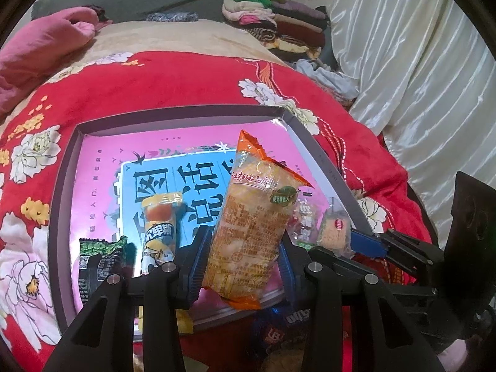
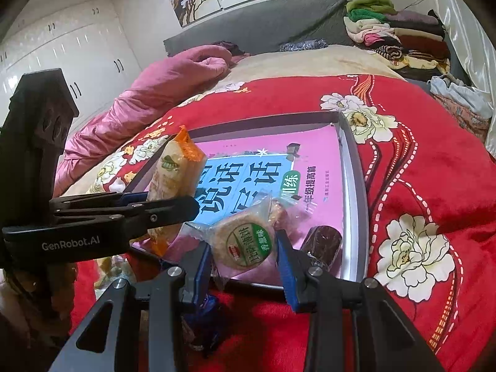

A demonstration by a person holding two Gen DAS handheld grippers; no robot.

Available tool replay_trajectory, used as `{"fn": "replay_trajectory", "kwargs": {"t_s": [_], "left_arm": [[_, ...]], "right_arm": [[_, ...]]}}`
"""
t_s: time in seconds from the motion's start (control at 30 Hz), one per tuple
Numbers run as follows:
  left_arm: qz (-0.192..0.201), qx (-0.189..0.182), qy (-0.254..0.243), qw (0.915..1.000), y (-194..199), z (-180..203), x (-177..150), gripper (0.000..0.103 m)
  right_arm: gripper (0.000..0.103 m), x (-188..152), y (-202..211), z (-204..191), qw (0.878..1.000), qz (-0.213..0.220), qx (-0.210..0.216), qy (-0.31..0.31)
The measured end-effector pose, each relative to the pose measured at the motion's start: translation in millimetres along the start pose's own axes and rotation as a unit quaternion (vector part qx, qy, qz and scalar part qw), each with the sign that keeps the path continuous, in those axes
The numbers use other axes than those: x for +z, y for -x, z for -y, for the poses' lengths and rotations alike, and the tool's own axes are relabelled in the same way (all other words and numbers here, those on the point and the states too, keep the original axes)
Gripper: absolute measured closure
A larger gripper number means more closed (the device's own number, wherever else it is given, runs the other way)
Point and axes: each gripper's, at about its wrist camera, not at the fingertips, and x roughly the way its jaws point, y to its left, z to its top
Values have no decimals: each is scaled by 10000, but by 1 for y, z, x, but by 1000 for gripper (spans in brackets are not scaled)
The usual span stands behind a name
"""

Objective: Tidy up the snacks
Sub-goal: 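Lift the bread bag with the left tool toward the tray while the right tool carries the round cake, then lower the bread bag into the tray and open the left tool while the right tool releases the cake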

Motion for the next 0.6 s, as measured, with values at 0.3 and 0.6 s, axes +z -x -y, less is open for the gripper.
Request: {"fn": "replay_trajectory", "kwargs": {"t_s": [0.3,0.6], "left_arm": [[-64,32,-24,10000,-5,1,2,60],[-206,67,-115,9997,-14,4,3,60]], "right_arm": [[63,2,-5,0,9999,-20,-110,57],[63,5,-11,-1,9993,-58,-287,243]]}}
